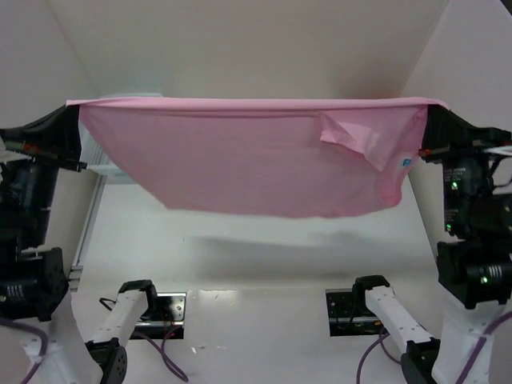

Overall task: Fold and stack the t-shirts
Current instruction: Flatten out the tshirt

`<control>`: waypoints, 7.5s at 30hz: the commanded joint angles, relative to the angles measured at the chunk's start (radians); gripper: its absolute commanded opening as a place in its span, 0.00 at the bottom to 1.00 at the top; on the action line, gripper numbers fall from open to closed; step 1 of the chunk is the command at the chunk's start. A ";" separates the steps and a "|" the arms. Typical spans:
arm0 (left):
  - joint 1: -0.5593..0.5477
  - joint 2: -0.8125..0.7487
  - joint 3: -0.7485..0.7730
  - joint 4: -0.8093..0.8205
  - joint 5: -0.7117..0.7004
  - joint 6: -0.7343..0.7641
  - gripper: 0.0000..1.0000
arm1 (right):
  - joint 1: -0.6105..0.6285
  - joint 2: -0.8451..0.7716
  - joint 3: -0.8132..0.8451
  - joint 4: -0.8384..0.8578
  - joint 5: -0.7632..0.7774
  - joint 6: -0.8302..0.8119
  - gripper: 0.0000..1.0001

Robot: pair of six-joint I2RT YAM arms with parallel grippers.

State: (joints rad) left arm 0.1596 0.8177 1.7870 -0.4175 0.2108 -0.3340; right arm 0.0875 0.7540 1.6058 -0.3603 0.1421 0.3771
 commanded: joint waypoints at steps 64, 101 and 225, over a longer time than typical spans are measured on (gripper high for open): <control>-0.152 1.345 0.071 0.301 -0.146 0.033 0.00 | -0.051 1.190 -0.149 0.379 0.080 0.194 0.00; -0.170 1.420 0.081 0.266 -0.065 0.073 0.00 | -0.078 1.378 -0.050 0.374 -0.072 0.060 0.47; -0.230 0.437 0.176 0.088 -0.363 0.159 0.00 | -0.068 0.263 0.074 0.139 0.051 -0.043 0.01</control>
State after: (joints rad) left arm -0.0837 1.3502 1.9091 -0.3977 -0.1177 -0.1864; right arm 0.0204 1.0992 1.5562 -0.2958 0.1177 0.3866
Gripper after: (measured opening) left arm 0.009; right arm 0.015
